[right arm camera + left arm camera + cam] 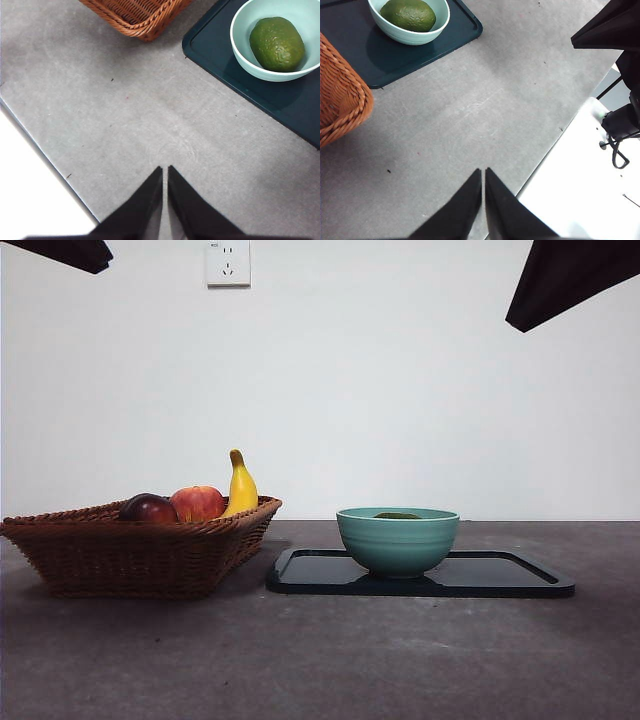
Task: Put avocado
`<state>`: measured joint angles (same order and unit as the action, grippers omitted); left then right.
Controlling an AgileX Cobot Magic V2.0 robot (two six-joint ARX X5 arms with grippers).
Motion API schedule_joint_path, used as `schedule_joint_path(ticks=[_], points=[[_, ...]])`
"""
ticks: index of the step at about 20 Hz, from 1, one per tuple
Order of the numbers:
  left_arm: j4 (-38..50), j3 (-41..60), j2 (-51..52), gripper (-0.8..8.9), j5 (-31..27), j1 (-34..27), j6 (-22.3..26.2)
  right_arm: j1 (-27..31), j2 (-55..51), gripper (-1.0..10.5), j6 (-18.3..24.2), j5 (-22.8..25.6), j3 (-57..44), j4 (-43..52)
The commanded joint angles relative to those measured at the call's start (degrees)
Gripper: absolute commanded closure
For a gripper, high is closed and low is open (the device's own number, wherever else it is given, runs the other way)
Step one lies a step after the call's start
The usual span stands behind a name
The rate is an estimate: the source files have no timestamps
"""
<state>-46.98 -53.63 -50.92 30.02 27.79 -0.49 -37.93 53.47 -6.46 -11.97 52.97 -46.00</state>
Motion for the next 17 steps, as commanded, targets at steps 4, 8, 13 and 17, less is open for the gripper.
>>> schedule_joint_path(ticks=[4, 8, 13, 17], points=[[3.93, -0.46, 2.6, 8.05, -1.25, -0.68, 6.69, -0.57, 0.35, 9.4, -0.61, 0.0, 0.48, 0.55], [23.19, 0.28, 10.01, 8.05, -12.28, -8.85, 7.82, -0.57, 0.35, 9.4, -0.61, 0.0, 0.48, 0.55], [42.51, 10.99, 23.47, 8.05, -25.07, -21.09, 9.68, -0.57, 0.35, 9.4, -0.61, 0.0, 0.48, 0.57], [46.29, 22.05, 31.85, 8.05, -27.58, -25.66, 10.6, -0.57, 0.35, 9.4, -0.61, 0.0, 0.48, 0.57]])
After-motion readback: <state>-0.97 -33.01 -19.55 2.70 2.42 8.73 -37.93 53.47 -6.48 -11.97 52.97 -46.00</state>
